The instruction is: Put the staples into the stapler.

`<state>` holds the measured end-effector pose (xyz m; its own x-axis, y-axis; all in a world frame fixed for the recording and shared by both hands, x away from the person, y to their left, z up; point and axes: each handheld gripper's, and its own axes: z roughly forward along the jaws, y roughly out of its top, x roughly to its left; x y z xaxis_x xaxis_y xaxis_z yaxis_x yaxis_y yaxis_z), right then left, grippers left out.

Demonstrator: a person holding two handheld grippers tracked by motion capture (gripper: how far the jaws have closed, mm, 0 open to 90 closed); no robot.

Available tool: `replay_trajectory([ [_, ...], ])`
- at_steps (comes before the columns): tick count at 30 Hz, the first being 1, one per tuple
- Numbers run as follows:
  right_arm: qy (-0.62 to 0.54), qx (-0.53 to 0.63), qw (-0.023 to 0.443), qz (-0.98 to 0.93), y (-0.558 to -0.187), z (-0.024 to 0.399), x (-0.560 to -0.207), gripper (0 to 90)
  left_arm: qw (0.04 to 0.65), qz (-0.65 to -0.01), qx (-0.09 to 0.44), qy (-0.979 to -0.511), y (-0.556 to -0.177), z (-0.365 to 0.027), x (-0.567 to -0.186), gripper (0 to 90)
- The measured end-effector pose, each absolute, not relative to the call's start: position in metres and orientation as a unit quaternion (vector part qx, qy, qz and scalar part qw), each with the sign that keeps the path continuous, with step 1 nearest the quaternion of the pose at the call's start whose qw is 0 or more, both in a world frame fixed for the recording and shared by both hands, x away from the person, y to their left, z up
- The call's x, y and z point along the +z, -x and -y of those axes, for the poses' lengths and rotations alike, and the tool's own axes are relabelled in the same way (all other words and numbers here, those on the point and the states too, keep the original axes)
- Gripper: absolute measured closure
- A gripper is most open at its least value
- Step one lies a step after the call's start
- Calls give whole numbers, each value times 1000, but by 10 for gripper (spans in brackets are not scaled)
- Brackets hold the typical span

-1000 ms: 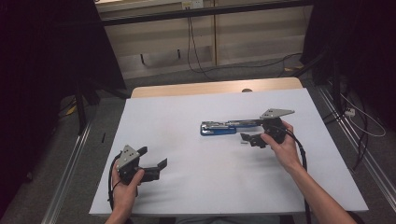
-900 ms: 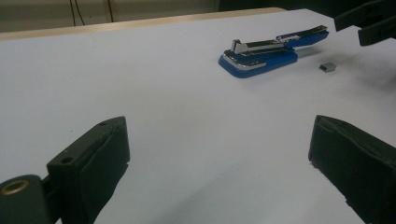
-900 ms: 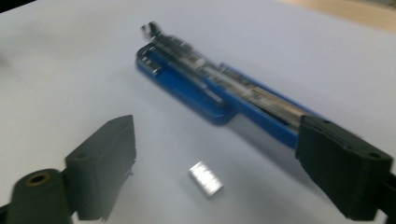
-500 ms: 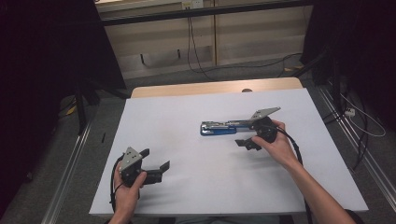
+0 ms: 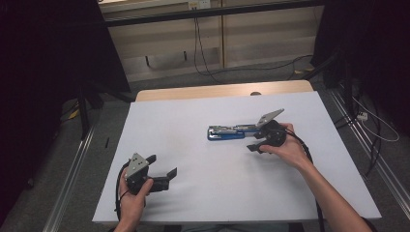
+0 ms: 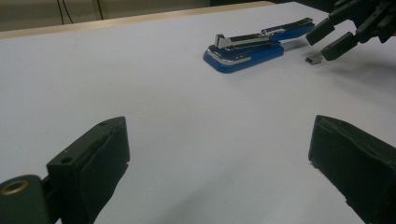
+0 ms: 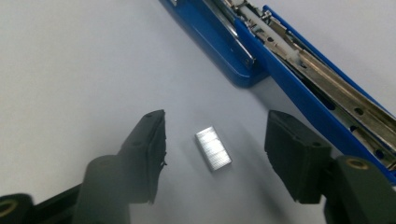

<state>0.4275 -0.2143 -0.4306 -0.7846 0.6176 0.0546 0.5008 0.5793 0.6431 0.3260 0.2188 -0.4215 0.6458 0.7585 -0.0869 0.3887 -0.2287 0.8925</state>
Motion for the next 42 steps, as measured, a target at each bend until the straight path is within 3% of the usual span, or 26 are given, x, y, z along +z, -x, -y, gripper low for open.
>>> replay_trajectory([
  [5, -311, 318, 83, -892, -430, 214, -431, 489, 495, -373, 187, -762, -327, -218, -422, 54],
  [6, -306, 307, 84, -897, -432, 213, -431, 538, 495, -371, 187, -763, -329, -216, -423, 53],
  [11, -299, 294, 87, -904, -437, 213, -430, 562, 493, -366, 185, -767, -329, -214, -423, 53],
  [15, -289, 288, 78, -910, -439, 211, -431, 646, 493, -363, 188, -768, -328, -215, -423, 53],
  [24, -276, 271, 59, -920, -438, 207, -434, 731, 490, -358, 189, -772, -328, -212, -422, 53],
  [42, -293, 271, 46, -916, -440, 208, -434, 791, 491, -358, 189, -771, -324, -213, -422, 55],
])
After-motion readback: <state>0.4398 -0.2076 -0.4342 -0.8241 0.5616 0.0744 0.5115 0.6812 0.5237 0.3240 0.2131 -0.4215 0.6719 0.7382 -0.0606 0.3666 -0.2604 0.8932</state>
